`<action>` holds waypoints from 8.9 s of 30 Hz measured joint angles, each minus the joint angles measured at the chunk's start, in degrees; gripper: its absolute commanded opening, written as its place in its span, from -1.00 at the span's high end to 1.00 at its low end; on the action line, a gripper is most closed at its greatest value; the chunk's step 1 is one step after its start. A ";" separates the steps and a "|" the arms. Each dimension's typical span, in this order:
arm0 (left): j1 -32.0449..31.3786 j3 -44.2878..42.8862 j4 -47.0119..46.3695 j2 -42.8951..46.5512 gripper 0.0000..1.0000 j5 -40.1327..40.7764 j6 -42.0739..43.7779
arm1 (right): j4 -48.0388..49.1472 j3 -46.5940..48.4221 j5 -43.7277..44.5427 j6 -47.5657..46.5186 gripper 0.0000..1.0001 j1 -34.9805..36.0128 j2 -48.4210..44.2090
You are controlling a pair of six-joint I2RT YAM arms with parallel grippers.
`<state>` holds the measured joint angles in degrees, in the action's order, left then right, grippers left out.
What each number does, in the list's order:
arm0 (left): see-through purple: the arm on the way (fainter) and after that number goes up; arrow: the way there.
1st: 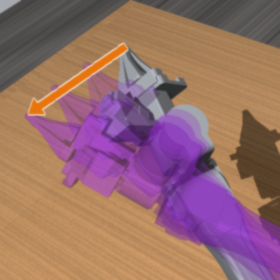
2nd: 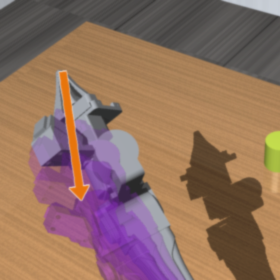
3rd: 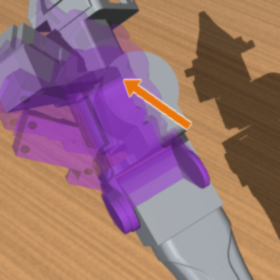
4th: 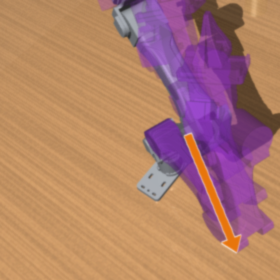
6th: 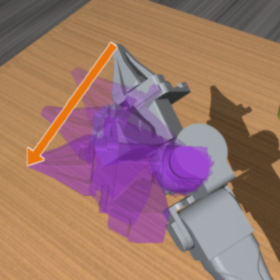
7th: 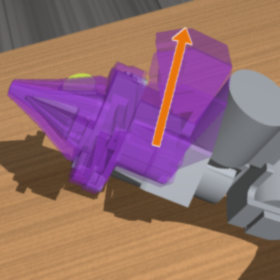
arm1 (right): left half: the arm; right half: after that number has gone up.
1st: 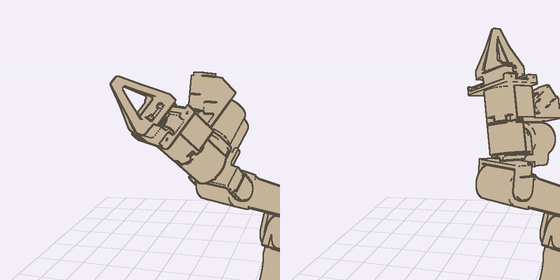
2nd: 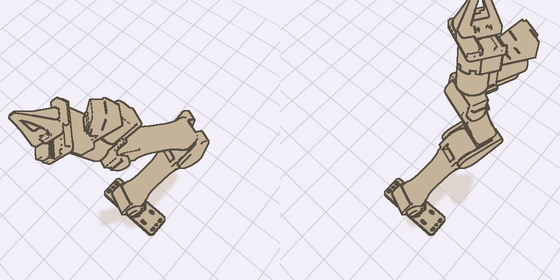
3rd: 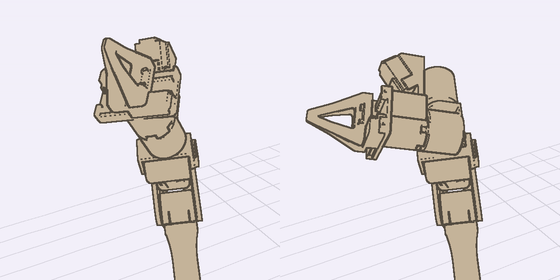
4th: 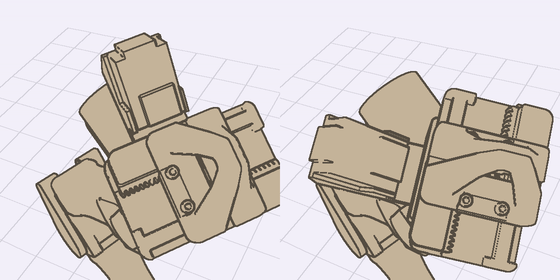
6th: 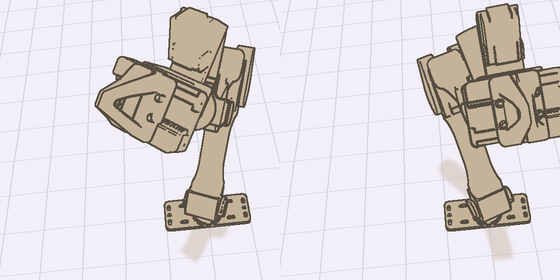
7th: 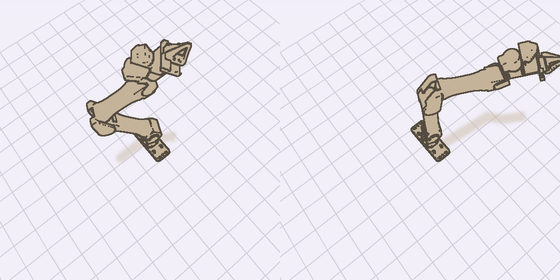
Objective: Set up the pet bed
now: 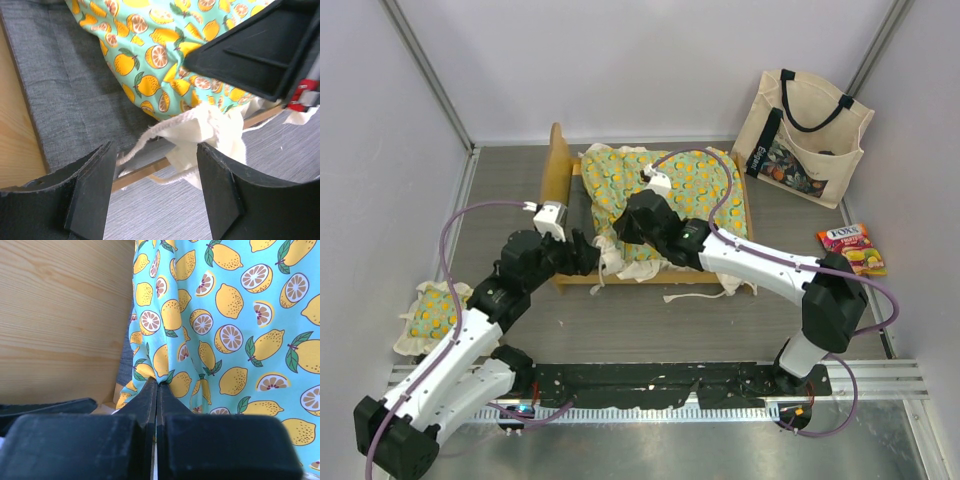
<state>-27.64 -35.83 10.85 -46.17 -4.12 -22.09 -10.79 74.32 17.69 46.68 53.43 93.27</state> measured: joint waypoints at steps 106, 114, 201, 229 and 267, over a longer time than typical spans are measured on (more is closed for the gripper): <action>10.21 -8.61 6.25 -11.80 1.00 17.11 4.55 | 25.20 -6.32 3.72 -16.37 0.28 7.34 24.63; 10.21 -8.61 6.67 -11.56 1.00 16.98 4.59 | 24.35 -6.47 5.79 -16.63 0.72 7.69 24.63; -30.53 18.73 11.34 9.18 -0.65 32.70 -51.87 | 19.23 -31.41 -7.74 -6.62 0.99 16.20 -4.61; -30.53 25.90 -7.06 5.09 0.12 30.99 -64.19 | 22.88 -31.95 -8.41 -5.99 0.99 16.20 -5.11; -27.34 26.29 10.10 14.40 1.00 31.69 -65.72 | 24.17 -19.71 -15.32 -5.88 0.17 8.41 3.65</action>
<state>-54.98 -9.54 20.95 -31.77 27.57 -87.81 13.39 54.61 2.37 40.80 61.84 96.92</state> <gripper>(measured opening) 0.009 0.410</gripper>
